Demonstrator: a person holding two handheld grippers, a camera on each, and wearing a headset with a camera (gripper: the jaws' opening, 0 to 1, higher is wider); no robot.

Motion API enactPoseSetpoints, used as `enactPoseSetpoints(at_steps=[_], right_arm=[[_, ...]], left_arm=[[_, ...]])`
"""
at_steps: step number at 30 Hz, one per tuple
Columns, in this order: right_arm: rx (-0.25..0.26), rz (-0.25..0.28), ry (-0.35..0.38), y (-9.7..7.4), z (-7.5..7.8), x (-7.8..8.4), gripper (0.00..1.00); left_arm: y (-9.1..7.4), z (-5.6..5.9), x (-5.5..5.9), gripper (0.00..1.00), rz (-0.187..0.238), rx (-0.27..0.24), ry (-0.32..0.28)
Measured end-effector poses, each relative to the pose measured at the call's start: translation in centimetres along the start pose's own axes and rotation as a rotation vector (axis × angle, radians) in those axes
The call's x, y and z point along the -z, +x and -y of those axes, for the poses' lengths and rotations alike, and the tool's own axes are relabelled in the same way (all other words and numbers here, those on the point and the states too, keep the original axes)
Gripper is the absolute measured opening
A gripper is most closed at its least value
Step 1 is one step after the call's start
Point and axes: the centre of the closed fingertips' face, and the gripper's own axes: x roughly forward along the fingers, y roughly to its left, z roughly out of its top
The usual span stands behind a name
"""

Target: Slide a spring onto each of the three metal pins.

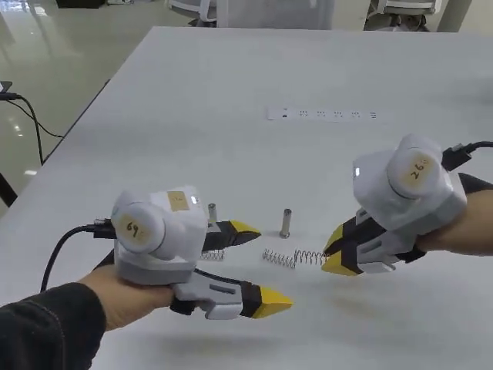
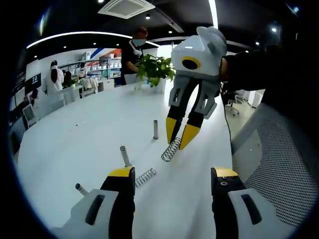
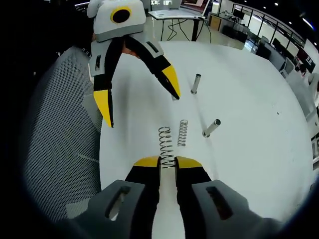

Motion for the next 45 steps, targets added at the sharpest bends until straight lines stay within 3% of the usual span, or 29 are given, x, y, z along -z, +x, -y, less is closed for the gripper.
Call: enactPoseSetpoints(at_steps=[15, 31, 45], right_arm=[[-0.053, 0.011, -0.044, 0.5, -1.3, -1.1, 0.13], [-0.089, -0.001, -0.063, 0.8, -2.0, -1.1, 0.13], [-0.113, -0.007, -0.088, 0.8, -2.8, -0.6, 0.13]], left_arm=[[1.2, 0.4, 0.0, 0.36, 0.004, 0.021, 0.045], [2.0, 1.0, 0.4, 0.11, -0.013, 0.032, 0.143], [2.1, 1.9, 0.8, 0.07, -0.045, 0.077, 0.155]])
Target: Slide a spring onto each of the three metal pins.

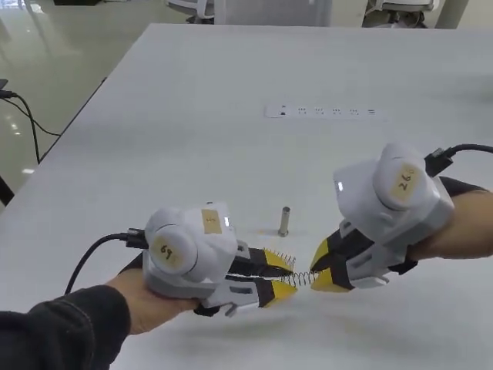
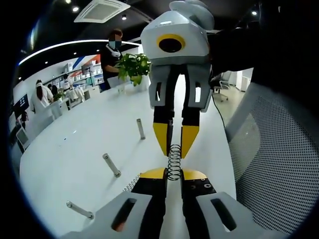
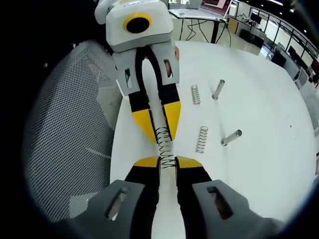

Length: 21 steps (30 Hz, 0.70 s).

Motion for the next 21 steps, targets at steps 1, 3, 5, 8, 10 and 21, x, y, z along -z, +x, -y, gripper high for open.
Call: enactPoseSetpoints(at_steps=[1, 3, 5, 8, 10, 21], right_arm=[[0.004, 0.005, 0.000, 0.0, 0.0, -0.1, 0.13], [0.002, 0.008, 0.006, 0.0, 0.0, 0.0, 0.14], [0.000, 0.009, 0.010, 0.0, 0.0, 0.0, 0.14], [-0.007, 0.006, 0.014, 0.1, -0.2, 0.1, 0.14], [-0.007, 0.002, 0.020, 0.2, -0.2, 0.4, 0.18], [-0.016, 0.004, 0.043, 0.4, -0.5, 1.0, 0.18]], left_arm=[[0.0, 0.1, -0.1, 0.07, 0.004, 0.004, -0.002], [0.0, 0.1, -0.1, 0.06, 0.003, 0.004, -0.001], [0.0, 0.1, -0.1, 0.06, 0.001, 0.008, -0.002], [0.0, 0.4, -0.1, 0.06, -0.001, 0.016, -0.004], [0.0, 0.5, -0.4, 0.06, 0.010, 0.023, -0.003], [0.0, 0.7, -1.6, 0.06, 0.037, 0.019, 0.007]])
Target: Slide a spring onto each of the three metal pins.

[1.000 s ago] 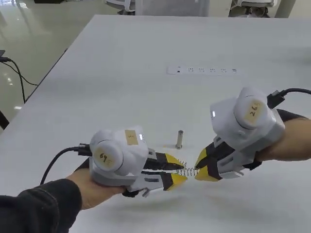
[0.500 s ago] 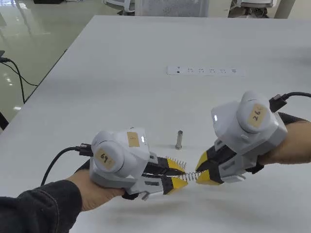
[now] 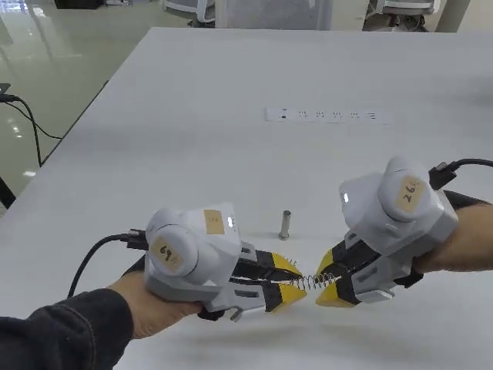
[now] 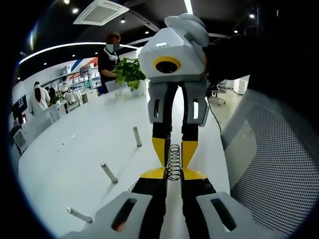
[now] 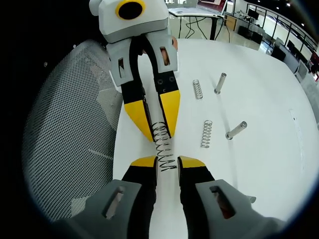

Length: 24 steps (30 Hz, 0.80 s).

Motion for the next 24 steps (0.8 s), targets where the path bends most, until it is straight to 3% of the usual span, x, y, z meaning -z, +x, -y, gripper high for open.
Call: enactPoseSetpoints(at_steps=[9, 24], right_arm=[[0.002, 0.008, -0.002, -0.1, -0.1, 0.0, 0.15], [0.000, 0.028, 0.001, -1.1, -0.3, -1.4, 0.14]], left_arm=[[0.0, 0.1, -0.5, 0.06, 0.017, -0.004, 0.004], [0.1, 0.1, 0.1, 0.07, 0.000, -0.005, 0.016]])
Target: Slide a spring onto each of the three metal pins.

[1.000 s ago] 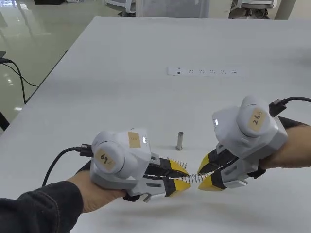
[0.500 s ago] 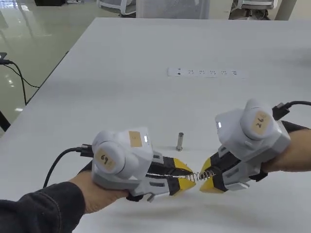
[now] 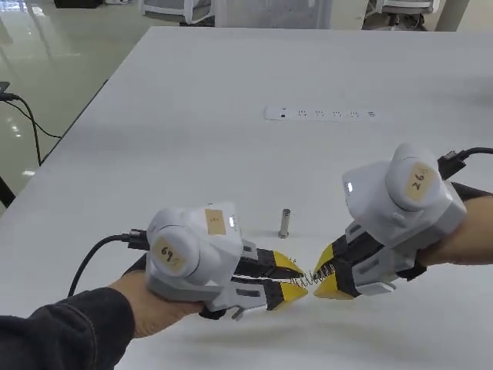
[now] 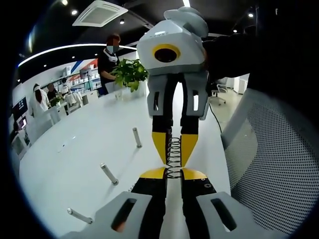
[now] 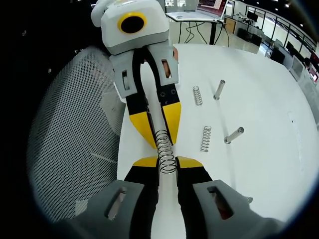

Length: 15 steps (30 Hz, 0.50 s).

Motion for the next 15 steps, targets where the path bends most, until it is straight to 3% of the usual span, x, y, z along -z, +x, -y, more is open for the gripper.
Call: enactPoseSetpoints(at_steps=[15], right_arm=[[-0.018, 0.037, 0.013, -0.7, -0.5, -1.9, 0.13]], left_arm=[[0.0, 0.1, 0.3, 0.07, -0.011, -0.001, 0.002]])
